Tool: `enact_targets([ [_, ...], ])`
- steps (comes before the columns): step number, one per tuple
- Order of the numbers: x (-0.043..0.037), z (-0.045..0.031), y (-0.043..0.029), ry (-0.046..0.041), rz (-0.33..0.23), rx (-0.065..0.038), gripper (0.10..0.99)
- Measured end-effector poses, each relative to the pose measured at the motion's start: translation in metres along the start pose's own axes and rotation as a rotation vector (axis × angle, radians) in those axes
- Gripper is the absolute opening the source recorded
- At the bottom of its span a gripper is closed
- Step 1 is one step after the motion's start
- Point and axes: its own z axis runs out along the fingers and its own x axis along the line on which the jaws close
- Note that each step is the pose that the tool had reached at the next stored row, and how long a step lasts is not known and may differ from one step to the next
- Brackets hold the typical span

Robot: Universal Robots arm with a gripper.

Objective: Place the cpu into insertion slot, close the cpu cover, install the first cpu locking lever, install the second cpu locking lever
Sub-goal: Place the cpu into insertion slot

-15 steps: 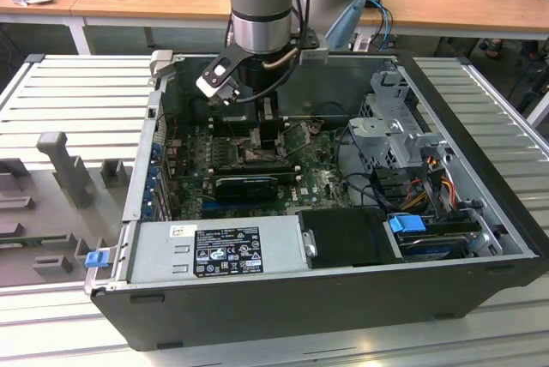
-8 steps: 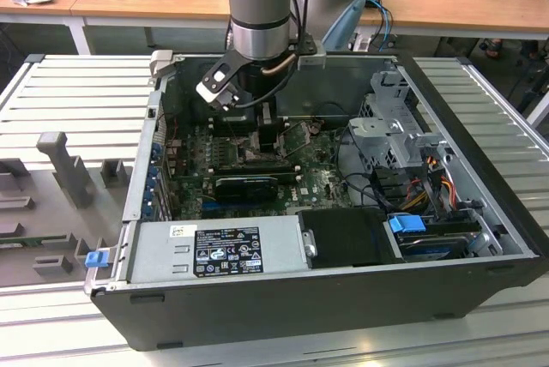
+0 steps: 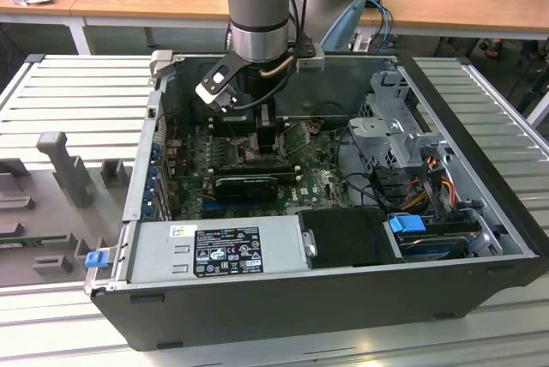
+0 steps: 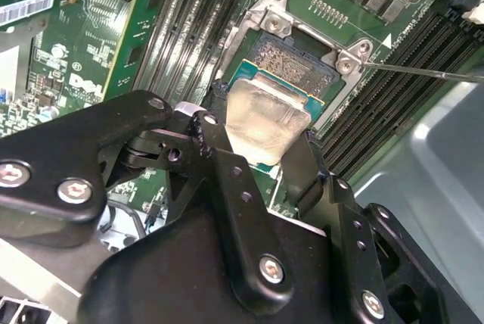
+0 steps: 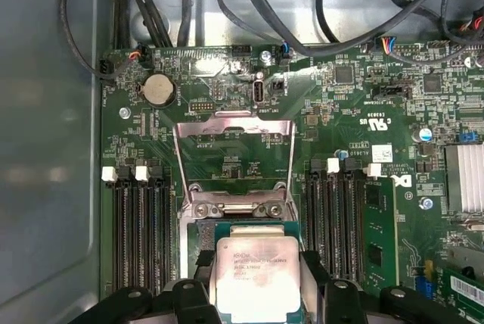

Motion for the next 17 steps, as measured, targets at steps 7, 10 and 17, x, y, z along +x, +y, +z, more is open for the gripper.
enact_targets([
  [7, 0.0041, 0.0094, -0.0069, 0.0001, 0.0, 0.0, 0.529],
  [10, 0.0066, 0.0146, -0.0076, 0.0004, -0.006, 0.0, 0.529],
  [17, 0.0088, 0.0214, -0.0082, 0.0021, -0.024, 0.001, 0.529],
])
